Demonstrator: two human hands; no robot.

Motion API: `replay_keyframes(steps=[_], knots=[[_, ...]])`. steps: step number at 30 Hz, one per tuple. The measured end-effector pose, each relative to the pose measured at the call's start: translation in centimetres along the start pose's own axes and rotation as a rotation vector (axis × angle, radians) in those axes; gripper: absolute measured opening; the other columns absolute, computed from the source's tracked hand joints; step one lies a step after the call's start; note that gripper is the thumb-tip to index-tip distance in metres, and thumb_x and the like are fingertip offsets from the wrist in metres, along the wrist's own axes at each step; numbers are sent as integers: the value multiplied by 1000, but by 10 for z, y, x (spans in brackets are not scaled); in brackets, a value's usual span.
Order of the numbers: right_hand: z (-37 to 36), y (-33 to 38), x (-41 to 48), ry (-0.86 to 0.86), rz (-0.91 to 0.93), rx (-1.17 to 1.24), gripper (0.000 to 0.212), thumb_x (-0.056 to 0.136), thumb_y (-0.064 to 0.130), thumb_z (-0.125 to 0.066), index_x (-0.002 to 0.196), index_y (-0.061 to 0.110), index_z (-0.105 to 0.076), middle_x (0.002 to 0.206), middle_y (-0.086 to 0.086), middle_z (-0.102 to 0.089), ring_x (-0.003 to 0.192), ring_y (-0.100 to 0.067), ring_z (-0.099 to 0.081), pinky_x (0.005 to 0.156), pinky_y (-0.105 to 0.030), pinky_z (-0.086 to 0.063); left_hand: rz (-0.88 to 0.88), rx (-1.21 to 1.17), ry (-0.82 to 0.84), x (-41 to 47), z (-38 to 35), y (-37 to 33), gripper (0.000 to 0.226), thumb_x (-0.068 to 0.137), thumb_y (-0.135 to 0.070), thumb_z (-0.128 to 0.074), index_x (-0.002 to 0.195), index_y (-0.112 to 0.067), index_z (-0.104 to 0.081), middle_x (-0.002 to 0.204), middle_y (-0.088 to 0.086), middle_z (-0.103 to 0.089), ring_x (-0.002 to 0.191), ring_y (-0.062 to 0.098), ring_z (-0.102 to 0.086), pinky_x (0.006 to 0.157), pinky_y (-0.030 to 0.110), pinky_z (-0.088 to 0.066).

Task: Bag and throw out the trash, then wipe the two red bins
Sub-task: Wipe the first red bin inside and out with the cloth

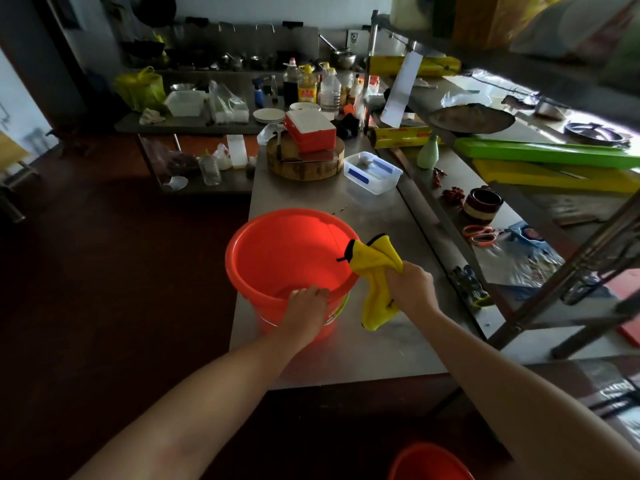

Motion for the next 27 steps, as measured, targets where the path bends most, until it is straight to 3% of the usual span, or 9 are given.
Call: replay_keyframes(steps=[6,12,19,21,24,27], knots=[[21,11,17,-1,18,-7,31,93,34,-52,68,18,-58,67,-4,-60,61,-18,-56,51,-26,-34,42,-121,-78,15,30,14,30,103,-31,-46,130,-25,-55,125,-1,-54,122,24,-50,99,43,-34],[23,32,25,13,100,34,29,91,37,-55,73,15,-64,70,-4,-64,66,-23,-62,60,-31,-45,1,-357,-201,30,98,42,37,105,-21,-49,138,-7,-56,137,15,-59,126,32,-53,105,39,-37],[-32,47,9,155,284,-54,13,95,35,-57,85,31,-62,69,2,-66,59,-13,-65,51,-25,-48,21,-456,-179,23,94,71,39,107,-14,-44,144,-6,-52,135,19,-59,125,33,-55,106,39,-39],[-47,43,5,164,280,-65,15,95,37,-58,82,33,-62,66,7,-64,55,-6,-63,45,-15,-43,26,-482,-175,25,91,86,41,107,-12,-44,147,-7,-48,138,20,-57,127,33,-54,107,39,-38],[-74,41,-1,195,290,-54,14,93,30,-59,96,38,-70,69,7,-67,53,-7,-66,47,-24,-52,40,-476,-103,32,79,113,51,106,-12,-44,156,-10,-34,153,16,-45,140,29,-42,115,35,-31],[-99,40,-4,201,236,-56,18,92,27,-59,102,32,-73,74,3,-70,66,-17,-70,62,-39,-60,0,-343,63,34,52,135,79,104,-48,-45,162,-13,-4,168,12,-6,154,28,-8,124,41,-11]])
Point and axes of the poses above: each hand's wrist, its own x-axis towards the middle knuckle, its own z-axis out of the back of the hand, y = z × x, the point moved 3 cm from there along x, towards the middle knuckle
